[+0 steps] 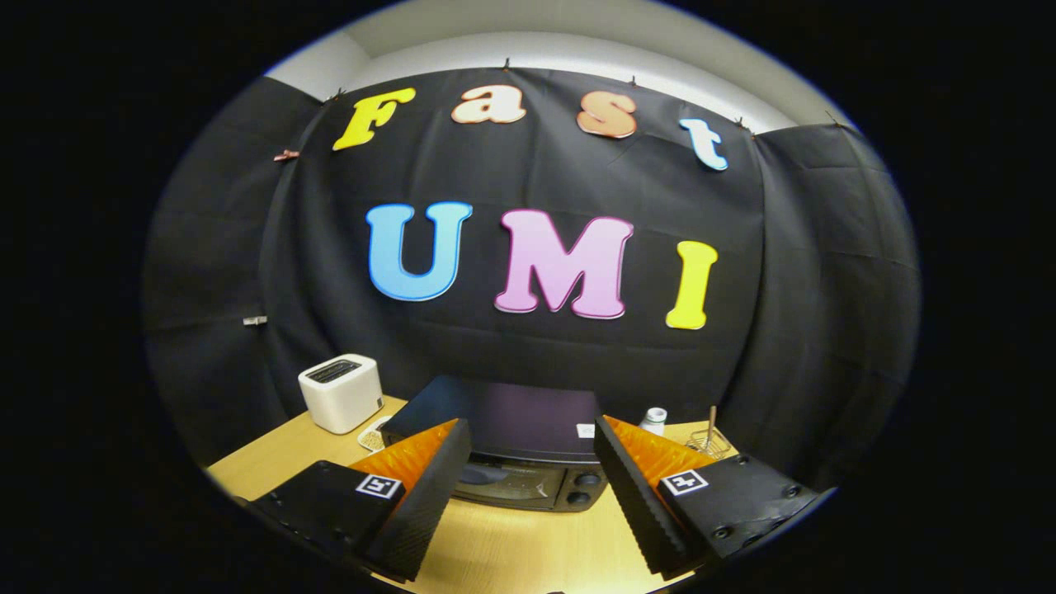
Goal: Open the toaster oven, put the food inside, and close the toaster oven door.
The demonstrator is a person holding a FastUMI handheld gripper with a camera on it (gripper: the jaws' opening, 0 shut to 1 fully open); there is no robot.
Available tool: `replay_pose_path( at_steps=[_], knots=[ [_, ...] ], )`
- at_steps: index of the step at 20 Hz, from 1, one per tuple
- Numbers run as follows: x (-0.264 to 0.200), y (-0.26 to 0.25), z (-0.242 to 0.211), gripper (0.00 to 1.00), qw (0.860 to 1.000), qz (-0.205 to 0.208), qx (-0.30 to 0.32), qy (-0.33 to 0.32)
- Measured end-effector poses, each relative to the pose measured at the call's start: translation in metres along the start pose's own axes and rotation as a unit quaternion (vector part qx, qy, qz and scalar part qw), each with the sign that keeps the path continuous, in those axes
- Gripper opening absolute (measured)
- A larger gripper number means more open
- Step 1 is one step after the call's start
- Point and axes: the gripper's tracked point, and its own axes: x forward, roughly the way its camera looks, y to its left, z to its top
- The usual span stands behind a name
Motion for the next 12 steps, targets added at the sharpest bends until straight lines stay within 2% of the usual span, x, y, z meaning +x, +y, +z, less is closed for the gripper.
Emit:
replay_pose_path(
  at_steps=[3,6,10,12],
  knots=[
    [-0.035,-0.042,0.025,0.98,0.999,-0.038,0.002,-0.033],
    [-0.076,-0.075,0.024,0.98,0.997,-0.072,0.013,-0.033],
    [-0.113,-0.103,0.025,0.98,0.993,-0.111,0.038,-0.033],
    [-0.116,-0.104,0.029,0.98,0.992,-0.112,0.042,-0.04]
  ],
)
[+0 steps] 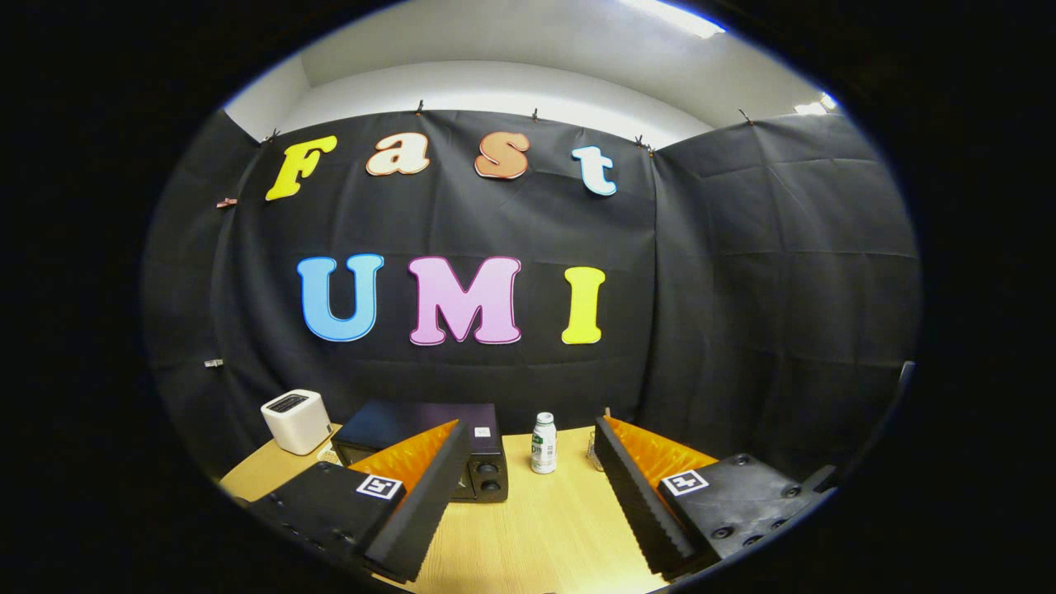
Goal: Open the toaster oven, put the food inside, and close the toaster oven door.
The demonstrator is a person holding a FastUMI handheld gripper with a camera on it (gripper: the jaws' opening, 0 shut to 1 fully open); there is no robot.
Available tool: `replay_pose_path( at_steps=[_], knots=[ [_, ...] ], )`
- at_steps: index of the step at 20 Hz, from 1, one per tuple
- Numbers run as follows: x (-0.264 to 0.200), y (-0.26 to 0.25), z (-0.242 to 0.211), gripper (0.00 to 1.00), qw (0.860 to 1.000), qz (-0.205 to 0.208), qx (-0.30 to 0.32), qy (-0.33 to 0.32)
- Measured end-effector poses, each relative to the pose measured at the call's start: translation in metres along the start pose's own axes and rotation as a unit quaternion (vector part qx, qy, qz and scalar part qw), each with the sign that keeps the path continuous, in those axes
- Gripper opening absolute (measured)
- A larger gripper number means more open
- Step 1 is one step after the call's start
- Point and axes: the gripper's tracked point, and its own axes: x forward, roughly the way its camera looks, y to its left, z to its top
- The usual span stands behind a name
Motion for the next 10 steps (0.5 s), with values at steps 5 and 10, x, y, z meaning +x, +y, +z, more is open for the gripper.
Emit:
replay_pose_path(
  at_steps=[5,10],
  knots=[
    [-0.004,0.011,0.009,0.97,1.0,0.012,0.015,-0.002],
    [-0.002,0.02,0.007,0.98,0.999,0.028,0.014,0.007]
  ],
)
